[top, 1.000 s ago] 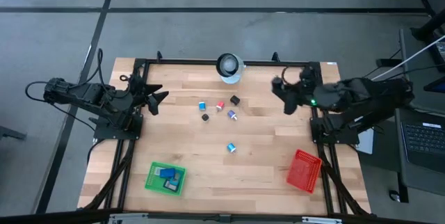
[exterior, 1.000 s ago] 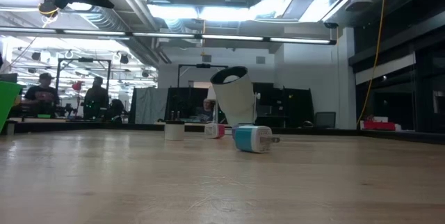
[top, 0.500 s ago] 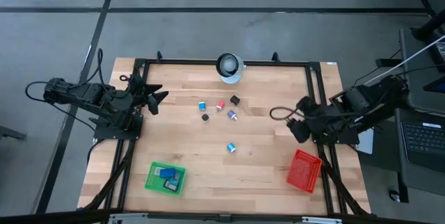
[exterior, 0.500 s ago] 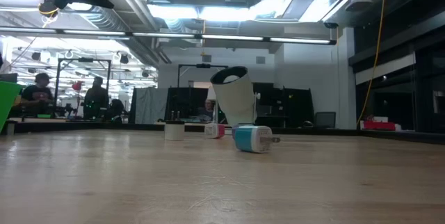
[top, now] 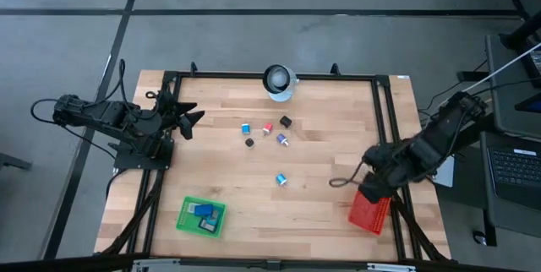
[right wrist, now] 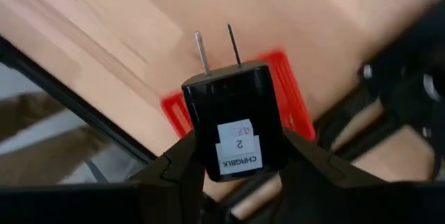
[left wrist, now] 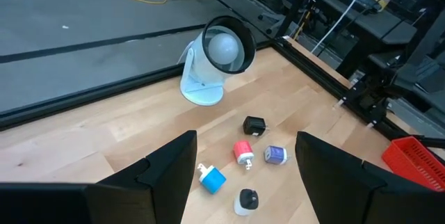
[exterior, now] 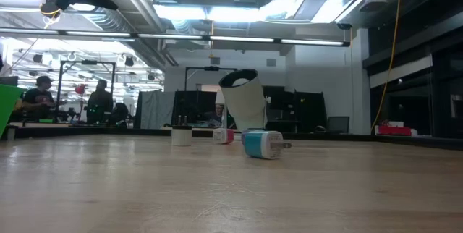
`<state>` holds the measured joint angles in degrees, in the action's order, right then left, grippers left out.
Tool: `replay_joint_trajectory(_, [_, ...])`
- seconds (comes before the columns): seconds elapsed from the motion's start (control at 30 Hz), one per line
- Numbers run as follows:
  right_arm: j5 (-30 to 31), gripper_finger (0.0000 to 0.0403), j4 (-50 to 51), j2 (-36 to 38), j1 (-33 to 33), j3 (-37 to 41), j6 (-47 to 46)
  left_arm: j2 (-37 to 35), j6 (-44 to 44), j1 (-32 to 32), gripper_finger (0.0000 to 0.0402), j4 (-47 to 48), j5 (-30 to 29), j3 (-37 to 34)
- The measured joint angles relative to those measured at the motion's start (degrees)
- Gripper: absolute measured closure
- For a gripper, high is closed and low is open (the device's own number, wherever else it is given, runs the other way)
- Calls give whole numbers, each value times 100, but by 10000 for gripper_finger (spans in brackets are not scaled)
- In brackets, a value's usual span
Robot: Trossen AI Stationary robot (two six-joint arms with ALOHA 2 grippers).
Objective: Pick & Place Office items
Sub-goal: Put the bottom black charger adapter into the red bin, then put the purple charger adapter into the red bin
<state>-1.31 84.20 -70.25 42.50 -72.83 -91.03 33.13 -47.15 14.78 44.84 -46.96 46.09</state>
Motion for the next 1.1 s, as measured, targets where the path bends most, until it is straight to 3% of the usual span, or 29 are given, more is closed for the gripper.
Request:
replay_joint_trajectory(0.47, [-506,253,-2682,-34,1099,2101,-1803,1,94,1,162,-2,59,0])
replay_joint_trajectory(0.83, [-452,251,-3411,-32,1282,2620,-2416,-1,95,0,162,-2,121,0])
replay_joint_trajectory(1.1, [-290,166,-3409,-29,1312,2515,-2852,0,57,-1,162,-2,-42,0])
